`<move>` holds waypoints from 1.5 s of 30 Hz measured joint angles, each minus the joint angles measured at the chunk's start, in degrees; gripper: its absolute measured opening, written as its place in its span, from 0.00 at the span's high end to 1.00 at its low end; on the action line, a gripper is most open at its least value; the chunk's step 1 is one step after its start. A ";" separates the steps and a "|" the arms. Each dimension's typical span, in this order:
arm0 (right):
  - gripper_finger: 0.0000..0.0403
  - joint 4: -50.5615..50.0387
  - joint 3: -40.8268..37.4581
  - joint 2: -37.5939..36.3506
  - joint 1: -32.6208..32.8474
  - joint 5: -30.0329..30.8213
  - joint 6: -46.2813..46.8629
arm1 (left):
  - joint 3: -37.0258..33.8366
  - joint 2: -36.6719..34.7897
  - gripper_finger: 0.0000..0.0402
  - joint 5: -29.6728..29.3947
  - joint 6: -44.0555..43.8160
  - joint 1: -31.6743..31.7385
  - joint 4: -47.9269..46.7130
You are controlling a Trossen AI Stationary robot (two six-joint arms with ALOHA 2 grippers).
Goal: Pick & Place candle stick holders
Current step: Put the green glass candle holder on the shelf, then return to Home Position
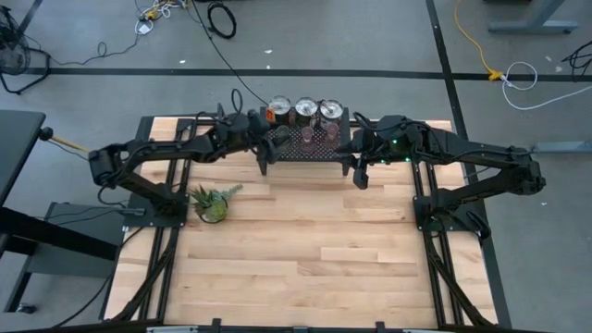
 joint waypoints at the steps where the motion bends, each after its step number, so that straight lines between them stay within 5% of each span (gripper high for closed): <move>1: 0.73 -0.04 0.00 0.00 0.01 0.00 0.02 | -0.01 -0.31 0.38 0.93 0.01 -0.04 0.35; 16: 0.73 6.21 -1.59 -0.07 -0.01 -1.04 0.46 | -0.01 -13.71 0.39 3.95 1.85 -1.14 -8.89; 24: 0.73 28.21 -23.78 -3.10 0.04 -4.07 1.27 | -0.07 -23.80 0.39 18.18 7.51 -1.18 -34.63; 30: 0.73 55.78 -43.97 -9.09 1.13 -3.60 6.12 | -9.05 -36.53 0.39 28.27 7.88 -5.12 -31.90; 38: 0.73 80.30 -64.62 -18.11 1.26 1.72 13.32 | -27.08 -56.64 0.39 5.71 -3.02 -15.54 -23.23; 45: 0.73 82.68 -69.66 -20.87 2.01 3.14 17.66 | -40.02 -60.46 0.39 -13.27 -7.41 -27.86 -10.80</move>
